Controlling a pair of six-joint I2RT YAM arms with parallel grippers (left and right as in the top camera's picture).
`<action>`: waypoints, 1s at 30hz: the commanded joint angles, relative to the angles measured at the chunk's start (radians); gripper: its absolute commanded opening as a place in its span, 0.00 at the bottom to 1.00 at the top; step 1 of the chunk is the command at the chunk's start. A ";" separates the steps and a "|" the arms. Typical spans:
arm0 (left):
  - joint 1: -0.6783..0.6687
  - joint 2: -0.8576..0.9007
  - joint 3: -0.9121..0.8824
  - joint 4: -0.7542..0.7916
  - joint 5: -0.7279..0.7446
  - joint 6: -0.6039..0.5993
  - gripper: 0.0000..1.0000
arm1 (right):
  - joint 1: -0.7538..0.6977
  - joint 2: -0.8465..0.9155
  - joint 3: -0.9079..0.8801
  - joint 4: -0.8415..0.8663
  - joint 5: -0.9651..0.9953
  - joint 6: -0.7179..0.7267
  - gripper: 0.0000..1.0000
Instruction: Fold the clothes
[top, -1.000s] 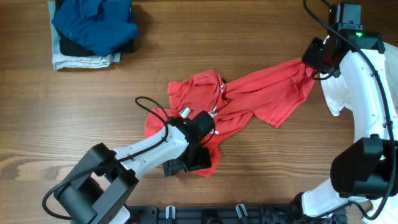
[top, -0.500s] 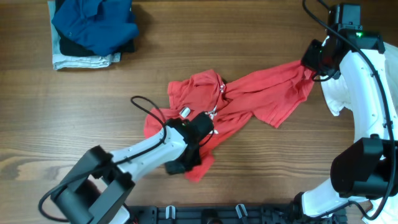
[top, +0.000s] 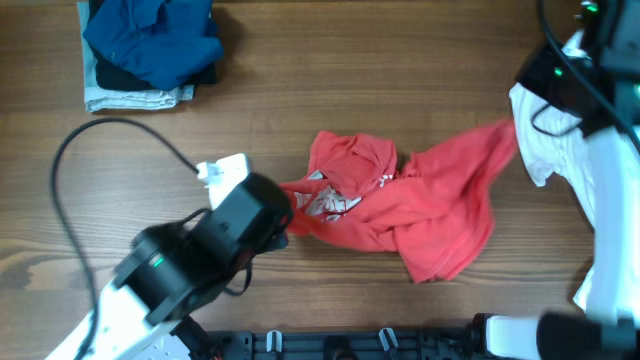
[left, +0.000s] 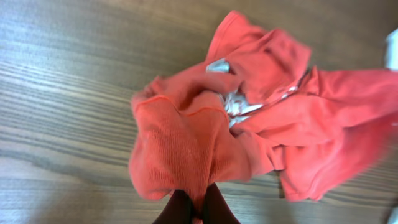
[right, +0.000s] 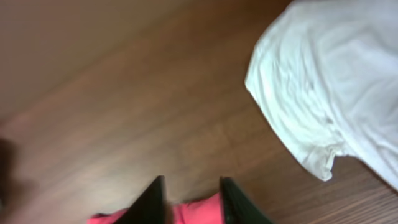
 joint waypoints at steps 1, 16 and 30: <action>0.000 0.147 0.002 0.001 0.014 0.002 0.04 | -0.010 0.219 0.000 -0.039 0.028 -0.045 0.53; 0.256 0.268 0.002 0.007 -0.068 -0.046 0.04 | 0.337 -0.163 -0.152 -0.501 -0.307 -0.088 0.52; 0.263 0.268 0.002 -0.007 -0.065 -0.047 0.04 | 0.646 -0.161 -0.860 -0.064 -0.230 0.355 0.46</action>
